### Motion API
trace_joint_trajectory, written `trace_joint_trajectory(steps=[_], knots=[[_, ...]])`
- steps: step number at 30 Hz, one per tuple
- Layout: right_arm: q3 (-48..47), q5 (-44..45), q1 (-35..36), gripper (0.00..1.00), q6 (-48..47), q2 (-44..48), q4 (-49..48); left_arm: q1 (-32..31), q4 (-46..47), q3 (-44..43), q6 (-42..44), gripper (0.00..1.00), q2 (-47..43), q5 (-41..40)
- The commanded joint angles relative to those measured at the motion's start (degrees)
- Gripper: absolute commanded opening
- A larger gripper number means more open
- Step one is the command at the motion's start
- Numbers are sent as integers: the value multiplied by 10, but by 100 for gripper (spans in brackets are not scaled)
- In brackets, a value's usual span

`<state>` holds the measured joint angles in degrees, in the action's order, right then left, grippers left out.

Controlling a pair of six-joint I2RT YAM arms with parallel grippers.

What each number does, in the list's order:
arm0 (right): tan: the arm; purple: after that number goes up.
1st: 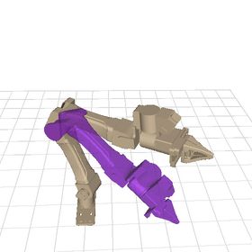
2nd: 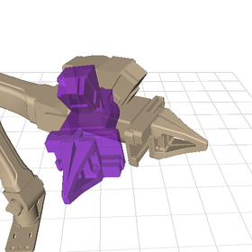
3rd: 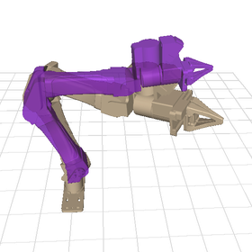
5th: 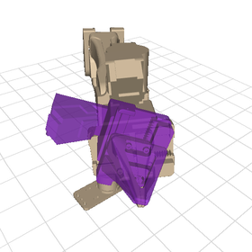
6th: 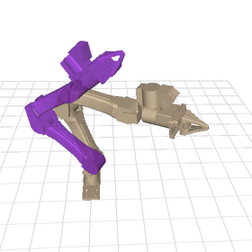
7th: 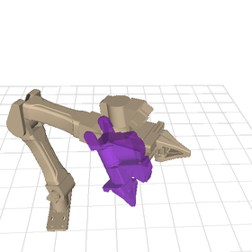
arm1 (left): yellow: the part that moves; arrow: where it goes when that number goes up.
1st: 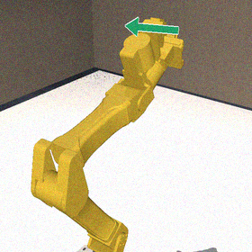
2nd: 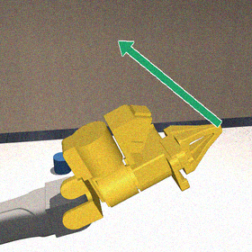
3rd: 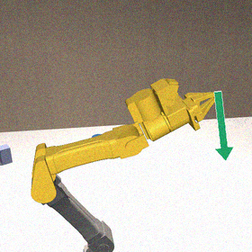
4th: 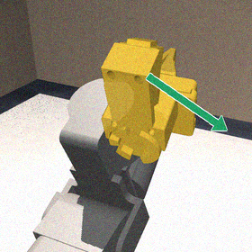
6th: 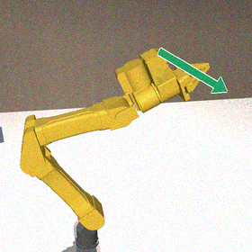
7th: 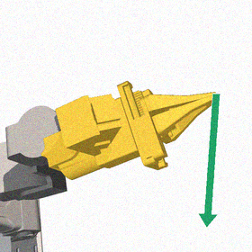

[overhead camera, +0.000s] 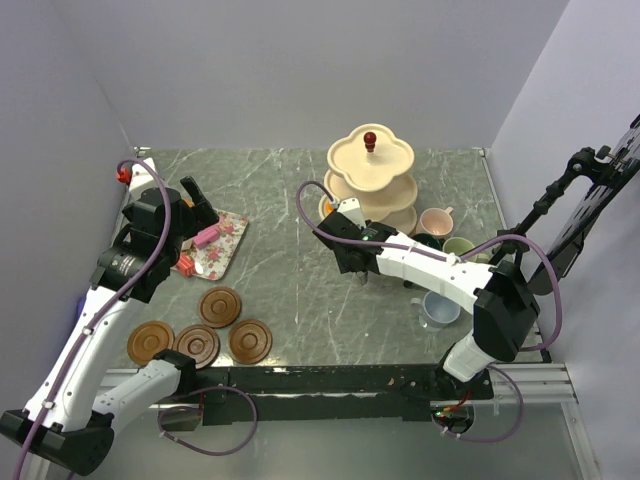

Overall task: Serve the afternoon tea
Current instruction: Place the desert on the desert table.

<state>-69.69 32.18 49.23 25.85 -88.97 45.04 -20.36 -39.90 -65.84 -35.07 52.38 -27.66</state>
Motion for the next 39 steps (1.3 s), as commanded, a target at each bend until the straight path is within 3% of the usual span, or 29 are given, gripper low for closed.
trace_joint_trajectory(steps=[1, 7, 17, 27, 32, 39], knots=[[5, 7, -3, 61, -4, 26, -12, -3, 24, -1, 10, 100, 0, 8], [15, 2, -2, 64, -10, 37, -23, -3, 24, 0, 9, 100, -1, 9], [28, -33, 43, 58, -74, 60, -96, -2, 23, 0, 8, 100, 1, 9], [-2, -62, 67, 58, -127, 40, -124, -3, 20, -3, 8, 100, -1, 9], [-31, -156, 69, 58, -185, 15, -186, -3, 17, 1, 3, 100, 4, 7], [-98, -217, 73, 59, -223, -51, -251, -2, 3, 3, -7, 100, 20, -13]])
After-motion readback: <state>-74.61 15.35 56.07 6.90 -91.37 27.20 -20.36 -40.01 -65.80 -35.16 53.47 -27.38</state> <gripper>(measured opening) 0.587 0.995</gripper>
